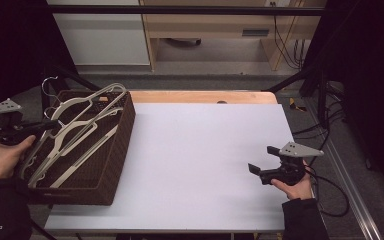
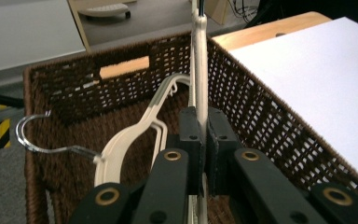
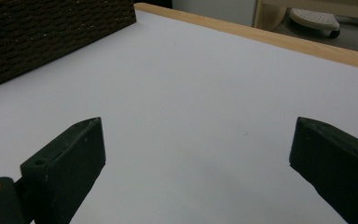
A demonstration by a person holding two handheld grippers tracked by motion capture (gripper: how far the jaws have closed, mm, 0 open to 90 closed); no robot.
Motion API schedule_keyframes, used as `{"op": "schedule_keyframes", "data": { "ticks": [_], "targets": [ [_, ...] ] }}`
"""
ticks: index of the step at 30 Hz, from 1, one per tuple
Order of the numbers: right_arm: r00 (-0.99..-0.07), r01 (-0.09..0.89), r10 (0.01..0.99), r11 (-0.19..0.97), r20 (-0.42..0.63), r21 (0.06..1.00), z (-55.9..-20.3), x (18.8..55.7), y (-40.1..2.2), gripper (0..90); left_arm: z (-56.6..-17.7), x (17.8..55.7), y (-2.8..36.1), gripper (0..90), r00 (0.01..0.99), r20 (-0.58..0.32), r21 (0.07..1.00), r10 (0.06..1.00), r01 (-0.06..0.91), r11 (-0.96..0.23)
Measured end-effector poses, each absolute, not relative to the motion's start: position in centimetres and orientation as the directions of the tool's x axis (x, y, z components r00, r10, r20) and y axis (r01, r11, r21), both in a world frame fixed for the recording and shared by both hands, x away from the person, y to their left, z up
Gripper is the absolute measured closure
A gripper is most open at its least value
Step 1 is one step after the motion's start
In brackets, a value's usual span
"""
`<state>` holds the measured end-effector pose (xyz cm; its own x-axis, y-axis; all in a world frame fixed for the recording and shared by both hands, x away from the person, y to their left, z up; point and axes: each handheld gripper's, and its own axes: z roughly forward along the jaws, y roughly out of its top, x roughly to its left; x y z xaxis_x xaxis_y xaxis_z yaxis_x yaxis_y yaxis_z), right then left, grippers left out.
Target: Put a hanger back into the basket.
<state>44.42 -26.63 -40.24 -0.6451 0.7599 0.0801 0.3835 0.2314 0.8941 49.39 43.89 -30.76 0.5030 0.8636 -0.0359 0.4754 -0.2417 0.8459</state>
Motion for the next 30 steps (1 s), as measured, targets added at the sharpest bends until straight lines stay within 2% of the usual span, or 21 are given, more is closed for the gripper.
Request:
{"op": "schedule_keyframes", "data": {
  "ticks": [13, 21, 30],
  "targets": [
    [-0.644, 0.39, 0.76, 0.228, 0.087, 0.892, -40.2, 44.4, -26.7, 3.7, -31.2, 49.3, 43.7, 86.6, 0.529, -0.026, 0.829, 0.848, 0.486, -0.278],
    [-0.647, 0.39, 0.758, 0.236, 0.082, 0.89, -40.3, 44.5, -26.6, 3.7, -31.3, 49.7, 44.0, 86.7, 0.515, 0.045, 0.805, 0.856, 0.489, -0.337],
    [-0.645, 0.397, 0.759, 0.233, 0.089, 0.888, -40.4, 44.4, -26.6, 3.7, -34.2, 50.6, 43.2, 86.5, 0.559, -0.039, 0.771, 0.828, 0.544, -0.33]
  ]
}}
